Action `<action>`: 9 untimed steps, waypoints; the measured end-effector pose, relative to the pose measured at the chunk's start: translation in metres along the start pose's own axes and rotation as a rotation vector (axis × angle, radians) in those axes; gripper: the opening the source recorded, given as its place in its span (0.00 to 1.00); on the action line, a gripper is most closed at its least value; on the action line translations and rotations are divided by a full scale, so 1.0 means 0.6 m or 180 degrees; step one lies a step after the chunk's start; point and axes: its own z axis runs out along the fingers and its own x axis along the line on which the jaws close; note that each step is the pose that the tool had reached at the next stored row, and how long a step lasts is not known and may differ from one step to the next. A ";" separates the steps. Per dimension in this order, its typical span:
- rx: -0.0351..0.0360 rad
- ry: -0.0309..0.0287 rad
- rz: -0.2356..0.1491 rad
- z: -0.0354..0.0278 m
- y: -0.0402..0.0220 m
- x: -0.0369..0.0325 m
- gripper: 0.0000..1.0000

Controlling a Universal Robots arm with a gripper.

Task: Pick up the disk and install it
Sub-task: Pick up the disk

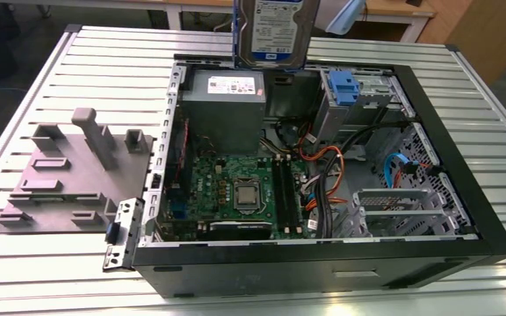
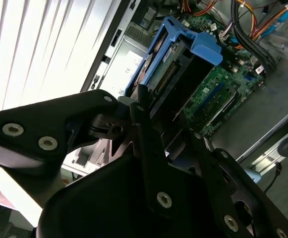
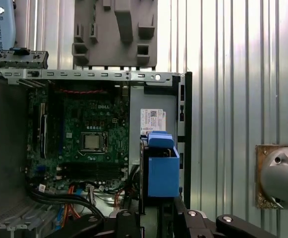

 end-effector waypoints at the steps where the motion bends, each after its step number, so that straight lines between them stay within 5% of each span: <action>1: 0.0000 0.0000 0.0000 0.000 -0.004 0.000 0.35; 9: 0.0000 0.0000 0.0000 -0.001 -0.025 0.000 0.35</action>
